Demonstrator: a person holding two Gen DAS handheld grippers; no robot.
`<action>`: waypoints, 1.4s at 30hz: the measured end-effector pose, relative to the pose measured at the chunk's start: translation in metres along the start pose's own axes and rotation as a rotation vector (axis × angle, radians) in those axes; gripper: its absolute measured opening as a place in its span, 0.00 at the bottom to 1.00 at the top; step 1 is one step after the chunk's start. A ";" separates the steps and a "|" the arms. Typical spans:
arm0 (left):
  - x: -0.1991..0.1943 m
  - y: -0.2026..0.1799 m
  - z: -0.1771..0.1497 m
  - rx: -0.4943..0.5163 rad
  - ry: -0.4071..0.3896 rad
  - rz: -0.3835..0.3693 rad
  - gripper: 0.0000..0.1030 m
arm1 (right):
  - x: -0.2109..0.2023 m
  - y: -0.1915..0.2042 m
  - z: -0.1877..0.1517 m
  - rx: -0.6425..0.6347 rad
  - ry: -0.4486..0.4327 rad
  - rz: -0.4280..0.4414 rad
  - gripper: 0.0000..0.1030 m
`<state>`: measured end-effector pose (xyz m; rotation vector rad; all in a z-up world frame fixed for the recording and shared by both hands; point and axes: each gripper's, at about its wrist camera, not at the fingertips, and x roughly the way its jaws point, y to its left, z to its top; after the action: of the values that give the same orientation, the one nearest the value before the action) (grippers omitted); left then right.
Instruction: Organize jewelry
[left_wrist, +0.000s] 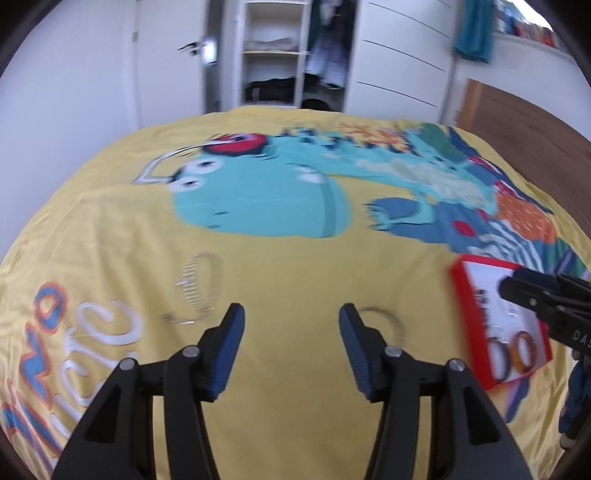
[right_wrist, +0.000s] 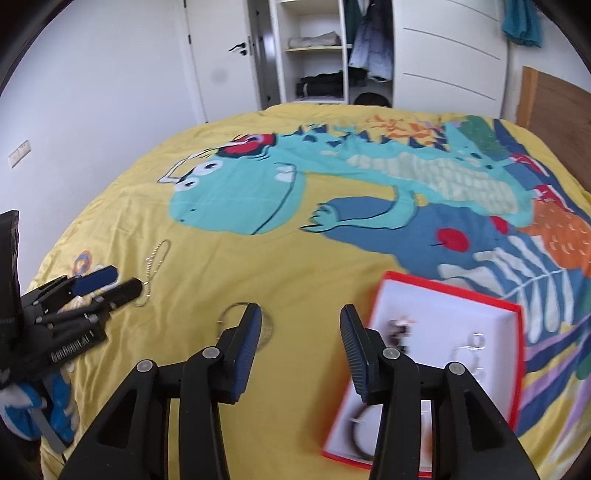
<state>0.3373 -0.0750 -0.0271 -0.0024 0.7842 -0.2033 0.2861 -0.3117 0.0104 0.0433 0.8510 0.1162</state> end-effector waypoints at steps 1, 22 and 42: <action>0.001 0.013 -0.002 -0.016 0.004 0.015 0.50 | 0.006 0.006 -0.001 0.000 0.007 0.008 0.44; 0.078 0.089 -0.014 -0.096 0.091 0.024 0.50 | 0.137 0.034 -0.036 0.010 0.181 -0.062 0.46; 0.127 0.076 -0.010 -0.120 0.128 0.089 0.03 | 0.144 0.039 -0.033 -0.008 0.082 -0.040 0.05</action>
<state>0.4317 -0.0228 -0.1294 -0.0680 0.9214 -0.0725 0.3518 -0.2556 -0.1153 0.0138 0.9325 0.0848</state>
